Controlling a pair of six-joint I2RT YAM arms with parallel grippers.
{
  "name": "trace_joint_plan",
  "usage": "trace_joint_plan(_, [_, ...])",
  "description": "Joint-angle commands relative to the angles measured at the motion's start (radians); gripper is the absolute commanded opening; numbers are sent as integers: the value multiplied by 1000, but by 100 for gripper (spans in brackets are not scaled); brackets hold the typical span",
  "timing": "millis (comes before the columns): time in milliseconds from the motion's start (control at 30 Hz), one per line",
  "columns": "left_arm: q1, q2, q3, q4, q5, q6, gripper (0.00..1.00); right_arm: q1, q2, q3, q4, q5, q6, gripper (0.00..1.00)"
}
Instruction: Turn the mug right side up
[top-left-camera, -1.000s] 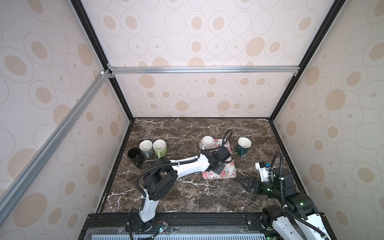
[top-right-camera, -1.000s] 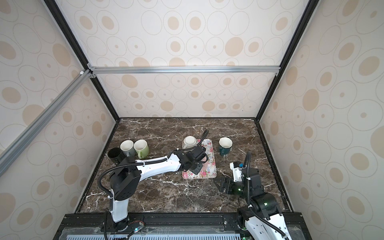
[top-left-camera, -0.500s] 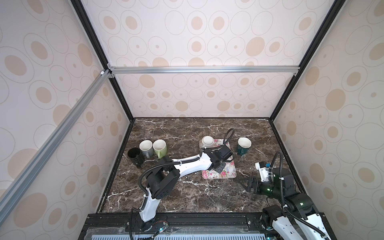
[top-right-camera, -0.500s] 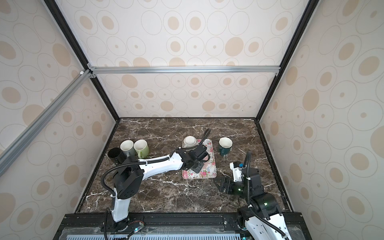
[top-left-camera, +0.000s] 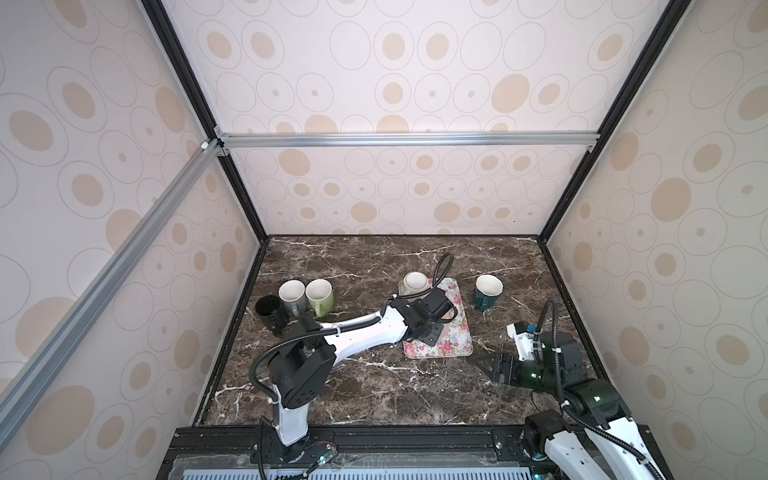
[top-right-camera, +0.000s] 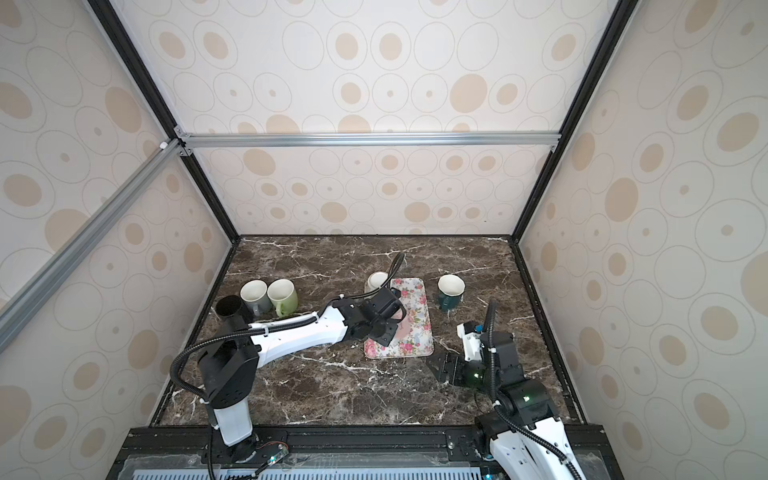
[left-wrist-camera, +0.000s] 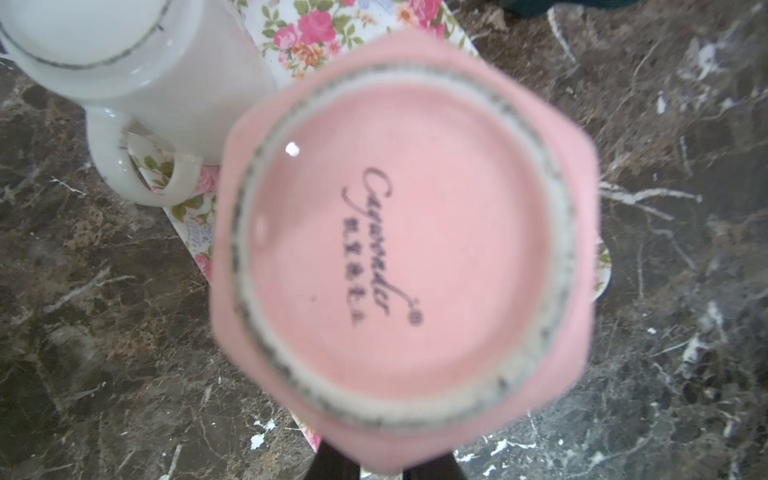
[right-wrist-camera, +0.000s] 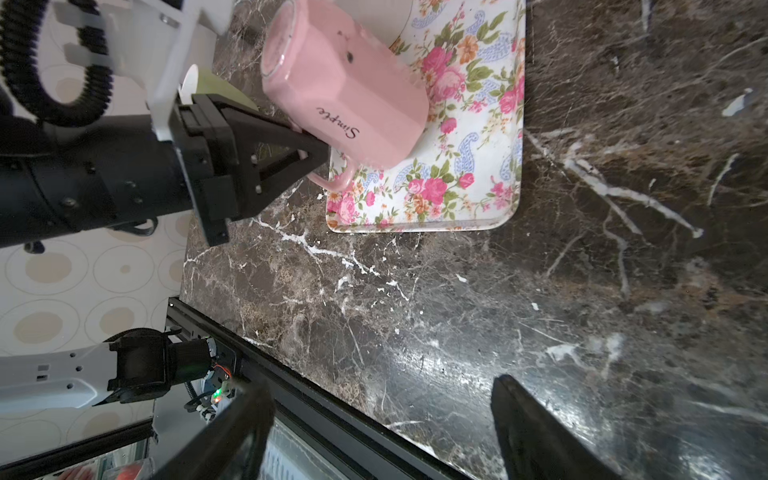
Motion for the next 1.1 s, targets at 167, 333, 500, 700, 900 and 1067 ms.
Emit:
trace_joint_plan(167, [57, -174, -110, 224, 46, -124, 0, -6, 72, 22, 83, -24, 26, 85])
trace_joint_plan(333, [90, -247, -189, 323, 99, -180, 0, -5, 123, 37, 140, -26, 56, 86])
trace_joint_plan(500, [120, -304, -279, 457, 179, -241, 0, -5, 185, 61, 191, -25, 67, 86])
trace_joint_plan(700, [144, -312, -287, 488, 202, -251, 0, -6, 264, 86, 262, -25, 85, 86])
trace_joint_plan(900, [179, -306, -287, 539, 229, -276, 0, -6, 349, 112, 316, -31, 95, 85])
trace_joint_plan(1067, [190, -296, -304, 604, 257, -306, 0, -6, 386, 114, 372, -39, 130, 85])
